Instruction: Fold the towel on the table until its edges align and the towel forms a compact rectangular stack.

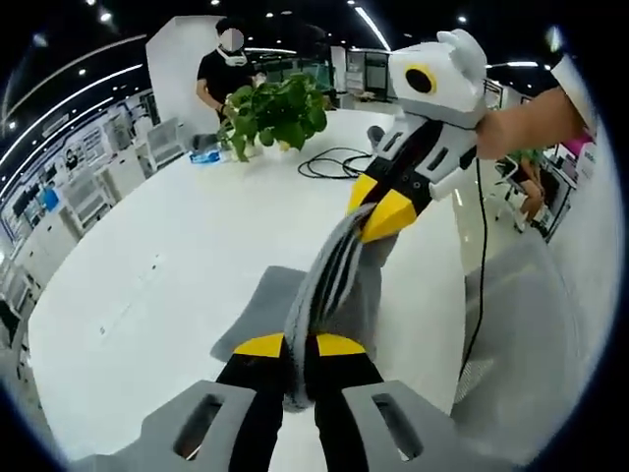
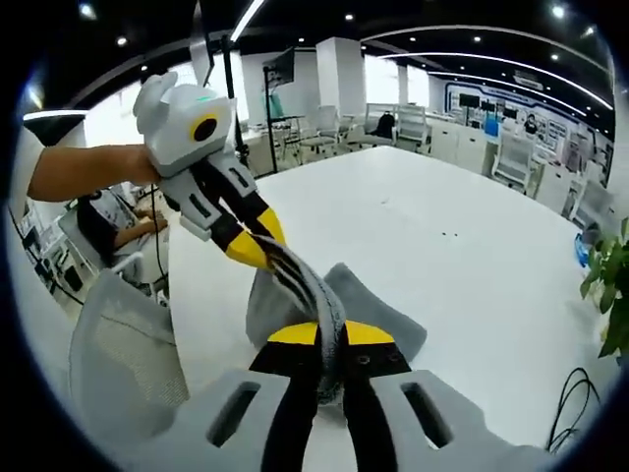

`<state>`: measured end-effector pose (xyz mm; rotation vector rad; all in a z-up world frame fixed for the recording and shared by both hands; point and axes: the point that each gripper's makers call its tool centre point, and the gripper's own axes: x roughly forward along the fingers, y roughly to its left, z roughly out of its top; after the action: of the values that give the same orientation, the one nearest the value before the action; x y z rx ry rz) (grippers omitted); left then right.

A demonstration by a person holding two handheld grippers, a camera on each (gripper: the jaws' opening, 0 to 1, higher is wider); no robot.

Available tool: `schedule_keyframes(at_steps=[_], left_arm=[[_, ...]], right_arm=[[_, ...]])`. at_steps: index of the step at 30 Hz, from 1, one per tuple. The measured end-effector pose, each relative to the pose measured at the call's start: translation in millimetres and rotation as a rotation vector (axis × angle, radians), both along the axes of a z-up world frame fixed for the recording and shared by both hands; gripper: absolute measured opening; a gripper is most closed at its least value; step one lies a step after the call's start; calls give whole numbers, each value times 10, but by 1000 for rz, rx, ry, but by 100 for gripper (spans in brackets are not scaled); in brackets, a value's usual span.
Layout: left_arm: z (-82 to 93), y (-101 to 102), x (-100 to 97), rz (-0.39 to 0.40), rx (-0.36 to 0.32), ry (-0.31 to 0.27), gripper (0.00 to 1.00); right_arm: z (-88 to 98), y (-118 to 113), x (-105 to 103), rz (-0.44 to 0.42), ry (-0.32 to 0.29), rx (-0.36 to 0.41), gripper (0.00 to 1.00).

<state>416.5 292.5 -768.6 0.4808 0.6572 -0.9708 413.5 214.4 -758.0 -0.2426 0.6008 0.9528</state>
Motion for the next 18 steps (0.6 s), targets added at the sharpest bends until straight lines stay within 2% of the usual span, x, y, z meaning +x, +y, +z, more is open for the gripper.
schedule_keyframes(at_steps=[4,9,18], left_arm=[[-50,9,86,21,3,1,9],[-134,9,187,16,43,-36,10],[-292,-1,286,22,79,-32,10]], right_arm=[[-42,0,58,-5,-1,-7,5],[-128,-3,180,-16,-12,-34,6],[-317,-27,302,-18,-19,-75,6]])
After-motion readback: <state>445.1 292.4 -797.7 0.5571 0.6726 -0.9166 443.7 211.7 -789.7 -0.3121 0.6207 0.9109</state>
